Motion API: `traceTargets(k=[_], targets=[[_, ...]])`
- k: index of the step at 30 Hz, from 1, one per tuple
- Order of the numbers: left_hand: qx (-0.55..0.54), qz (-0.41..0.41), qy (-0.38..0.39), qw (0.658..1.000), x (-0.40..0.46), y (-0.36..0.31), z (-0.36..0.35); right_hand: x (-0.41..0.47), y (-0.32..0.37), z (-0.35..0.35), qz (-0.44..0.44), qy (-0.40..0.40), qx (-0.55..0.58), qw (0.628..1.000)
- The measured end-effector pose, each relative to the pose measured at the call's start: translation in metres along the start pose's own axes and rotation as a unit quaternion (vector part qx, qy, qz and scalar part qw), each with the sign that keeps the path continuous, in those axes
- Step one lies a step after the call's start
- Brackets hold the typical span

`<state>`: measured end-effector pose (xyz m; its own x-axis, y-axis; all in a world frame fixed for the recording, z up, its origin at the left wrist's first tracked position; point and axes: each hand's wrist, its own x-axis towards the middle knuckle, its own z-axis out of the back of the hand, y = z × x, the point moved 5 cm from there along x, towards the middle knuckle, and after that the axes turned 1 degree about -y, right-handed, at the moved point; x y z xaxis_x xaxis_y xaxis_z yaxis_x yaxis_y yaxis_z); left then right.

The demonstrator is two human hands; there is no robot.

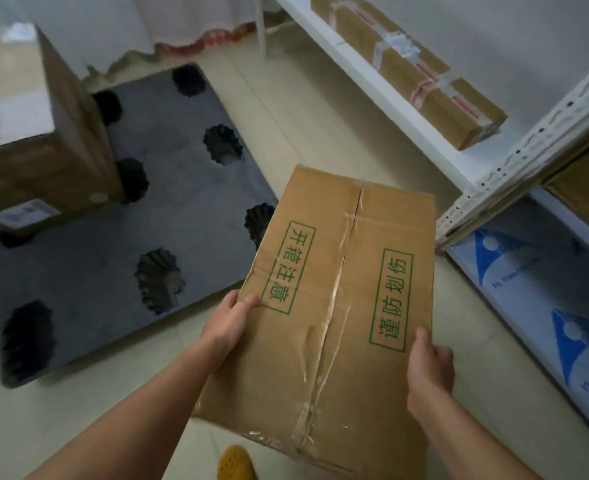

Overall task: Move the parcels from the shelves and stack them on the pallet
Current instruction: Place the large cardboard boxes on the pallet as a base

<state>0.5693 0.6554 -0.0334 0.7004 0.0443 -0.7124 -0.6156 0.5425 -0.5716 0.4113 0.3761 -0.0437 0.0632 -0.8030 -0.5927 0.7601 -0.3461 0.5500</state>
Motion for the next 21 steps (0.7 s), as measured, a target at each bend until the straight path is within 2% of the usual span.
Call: traceTargets(k=[12,21], targets=[[-0.081,0.022,-0.1,0.991,0.052,0.05,0.227,-0.145,0.069,-0.189,0.101,0.095,-0.033,0.99],[-0.176,0.065,-0.176,0.966,0.085,0.107,0.308,-0.204,0.104,-0.298,0.157,0.164,-0.116,0.967]])
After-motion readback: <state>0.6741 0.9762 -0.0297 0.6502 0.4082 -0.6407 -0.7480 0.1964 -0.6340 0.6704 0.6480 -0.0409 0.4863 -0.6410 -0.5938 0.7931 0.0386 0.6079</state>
